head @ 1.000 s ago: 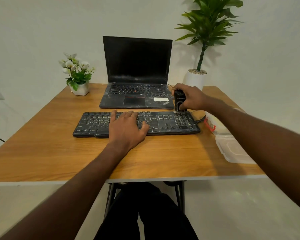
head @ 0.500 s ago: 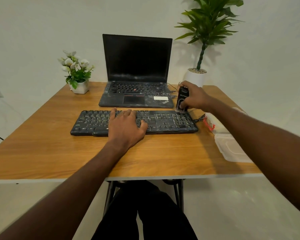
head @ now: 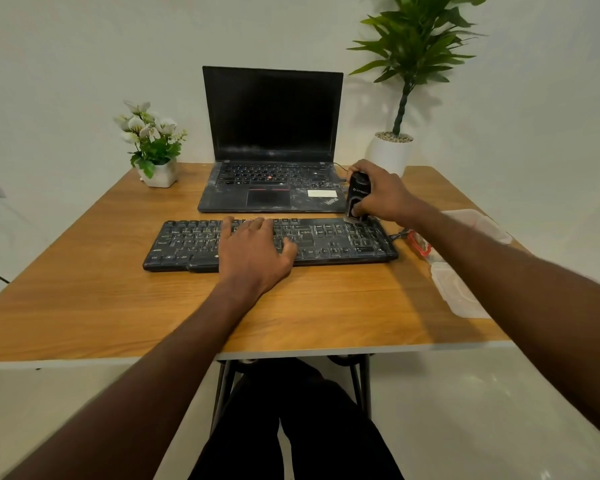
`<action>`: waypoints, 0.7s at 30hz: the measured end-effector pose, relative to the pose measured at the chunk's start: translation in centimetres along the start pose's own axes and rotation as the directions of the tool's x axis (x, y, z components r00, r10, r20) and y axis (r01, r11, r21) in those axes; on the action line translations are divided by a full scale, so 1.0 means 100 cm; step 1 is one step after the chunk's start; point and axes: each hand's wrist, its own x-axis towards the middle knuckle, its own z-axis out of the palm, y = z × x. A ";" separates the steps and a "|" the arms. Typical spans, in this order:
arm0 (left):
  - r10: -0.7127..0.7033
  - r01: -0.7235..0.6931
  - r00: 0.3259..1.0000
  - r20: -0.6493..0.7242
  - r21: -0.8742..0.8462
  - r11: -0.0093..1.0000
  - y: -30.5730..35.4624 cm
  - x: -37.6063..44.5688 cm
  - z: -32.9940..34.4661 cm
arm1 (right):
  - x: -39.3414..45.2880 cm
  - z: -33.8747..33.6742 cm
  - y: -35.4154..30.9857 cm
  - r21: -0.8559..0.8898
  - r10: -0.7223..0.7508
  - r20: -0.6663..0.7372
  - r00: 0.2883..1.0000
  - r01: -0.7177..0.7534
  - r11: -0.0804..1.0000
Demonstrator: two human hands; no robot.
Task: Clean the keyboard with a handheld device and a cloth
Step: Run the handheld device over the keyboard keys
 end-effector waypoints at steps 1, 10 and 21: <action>0.000 0.000 1.000 0.005 0.000 1.000 0.000 0.000 0.000 | -0.001 0.000 0.000 -0.021 0.008 0.004 1.000 -0.008 1.000; -0.003 0.003 1.000 0.011 -0.002 1.000 0.000 -0.002 -0.001 | 0.007 0.010 -0.021 -0.112 0.029 0.010 1.000 -0.028 0.993; -0.003 0.003 1.000 0.013 0.004 1.000 0.000 -0.001 0.000 | 0.002 0.009 -0.012 -0.126 0.022 -0.056 0.998 -0.029 0.992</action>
